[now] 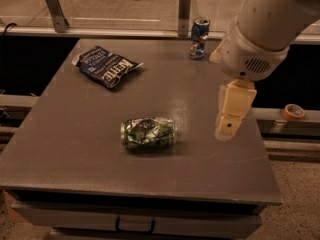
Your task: Place green can upright
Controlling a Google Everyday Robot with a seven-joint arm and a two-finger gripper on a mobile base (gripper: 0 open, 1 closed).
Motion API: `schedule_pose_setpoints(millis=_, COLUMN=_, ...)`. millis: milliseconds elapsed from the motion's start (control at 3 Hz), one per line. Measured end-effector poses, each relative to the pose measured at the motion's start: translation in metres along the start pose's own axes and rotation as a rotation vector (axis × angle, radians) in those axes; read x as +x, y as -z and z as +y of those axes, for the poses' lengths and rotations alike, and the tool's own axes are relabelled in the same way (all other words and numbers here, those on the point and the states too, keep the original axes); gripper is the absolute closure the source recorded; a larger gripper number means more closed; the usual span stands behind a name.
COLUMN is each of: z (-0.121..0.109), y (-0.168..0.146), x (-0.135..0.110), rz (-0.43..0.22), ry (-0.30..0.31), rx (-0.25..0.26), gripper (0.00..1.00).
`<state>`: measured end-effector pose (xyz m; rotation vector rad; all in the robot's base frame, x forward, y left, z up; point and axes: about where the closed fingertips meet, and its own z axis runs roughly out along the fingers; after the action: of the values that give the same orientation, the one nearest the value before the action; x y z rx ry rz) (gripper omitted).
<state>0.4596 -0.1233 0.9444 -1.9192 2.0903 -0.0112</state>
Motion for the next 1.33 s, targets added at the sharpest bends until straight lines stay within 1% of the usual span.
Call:
schedule_pose_setpoints(millis=333, z=0.013, y=-0.038, x=-0.044, rz=0.008, ry=0.085, rx=-0.059, gripper=0.00)
schedule_pose_setpoints(millis=667, z=0.028, y=-0.074, x=-0.068, rz=0.033, ry=0.139, rx=-0.114, gripper=0.00)
schedule_pose_setpoints(millis=1000, z=0.042, y=-0.098, x=-0.085, rz=0.036, ry=0.166, rx=-0.154, gripper=0.00)
schedule_pose_setpoints(millis=1333, z=0.053, y=-0.111, x=-0.103, rz=0.025, ry=0.169, rx=-0.186, gripper=0.00)
